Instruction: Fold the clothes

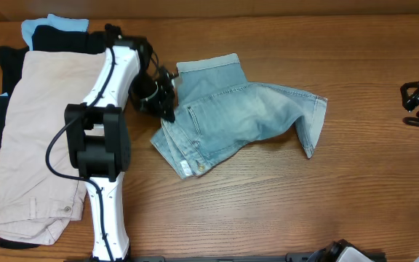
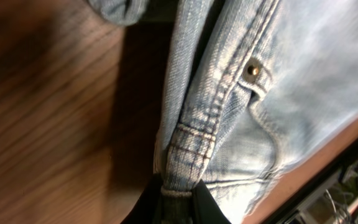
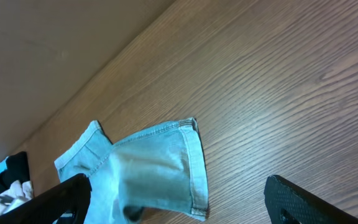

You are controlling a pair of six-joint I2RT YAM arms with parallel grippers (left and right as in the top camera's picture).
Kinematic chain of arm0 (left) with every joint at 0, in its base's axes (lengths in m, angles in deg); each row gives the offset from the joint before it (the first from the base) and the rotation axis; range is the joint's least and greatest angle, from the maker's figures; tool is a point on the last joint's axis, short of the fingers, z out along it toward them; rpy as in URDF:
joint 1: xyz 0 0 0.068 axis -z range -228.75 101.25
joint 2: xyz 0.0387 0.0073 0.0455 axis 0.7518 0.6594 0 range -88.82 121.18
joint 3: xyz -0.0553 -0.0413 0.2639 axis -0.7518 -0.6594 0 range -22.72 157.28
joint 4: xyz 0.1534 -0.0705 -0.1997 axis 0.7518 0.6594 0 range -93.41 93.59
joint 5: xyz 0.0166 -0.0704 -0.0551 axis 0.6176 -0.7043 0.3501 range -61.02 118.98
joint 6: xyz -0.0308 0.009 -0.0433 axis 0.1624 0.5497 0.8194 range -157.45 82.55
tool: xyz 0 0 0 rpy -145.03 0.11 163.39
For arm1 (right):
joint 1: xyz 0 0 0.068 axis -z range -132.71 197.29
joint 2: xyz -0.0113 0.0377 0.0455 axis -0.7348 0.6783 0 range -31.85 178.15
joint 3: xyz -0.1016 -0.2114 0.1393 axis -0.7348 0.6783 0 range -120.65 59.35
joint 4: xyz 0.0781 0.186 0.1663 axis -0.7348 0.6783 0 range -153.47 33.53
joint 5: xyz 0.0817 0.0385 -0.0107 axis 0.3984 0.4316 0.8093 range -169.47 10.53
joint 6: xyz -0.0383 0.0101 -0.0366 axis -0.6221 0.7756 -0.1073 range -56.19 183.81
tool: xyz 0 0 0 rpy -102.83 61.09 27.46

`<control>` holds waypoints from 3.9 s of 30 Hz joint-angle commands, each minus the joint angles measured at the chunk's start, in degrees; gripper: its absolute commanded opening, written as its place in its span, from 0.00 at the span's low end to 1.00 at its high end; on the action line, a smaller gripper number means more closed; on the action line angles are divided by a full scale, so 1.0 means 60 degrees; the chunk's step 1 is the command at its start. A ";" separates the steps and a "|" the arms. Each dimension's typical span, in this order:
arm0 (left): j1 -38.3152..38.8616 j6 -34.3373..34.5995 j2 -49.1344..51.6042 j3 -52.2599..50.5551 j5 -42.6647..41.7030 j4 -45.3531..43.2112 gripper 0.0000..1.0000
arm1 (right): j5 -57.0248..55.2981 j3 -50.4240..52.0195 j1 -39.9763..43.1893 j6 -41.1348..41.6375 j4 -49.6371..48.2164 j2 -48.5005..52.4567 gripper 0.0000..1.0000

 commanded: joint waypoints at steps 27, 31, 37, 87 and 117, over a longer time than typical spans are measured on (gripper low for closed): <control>0.0222 0.1060 -0.0200 0.3064 0.3971 -0.0565 0.90 | 0.0051 -0.0117 0.0007 -0.0113 0.0200 0.0368 0.93; -0.0018 0.0266 -0.0197 0.2448 0.3275 -0.1628 0.90 | 0.0051 -0.0113 0.0007 -0.0124 0.0189 0.0565 0.93; -0.0091 0.0036 -0.0182 0.1344 0.3129 -0.2616 0.81 | 0.0047 -0.0113 0.0007 -0.0328 0.0186 0.0710 0.93; 0.0561 0.1800 -0.0484 1.0207 0.2237 0.1504 0.04 | 0.0372 -0.0109 -0.2838 -0.0608 0.0076 0.1559 0.88; 0.0991 0.1800 -0.1774 1.0207 0.2229 0.1545 0.04 | -0.1792 -0.0091 -0.6422 0.0182 -0.4652 0.7774 0.77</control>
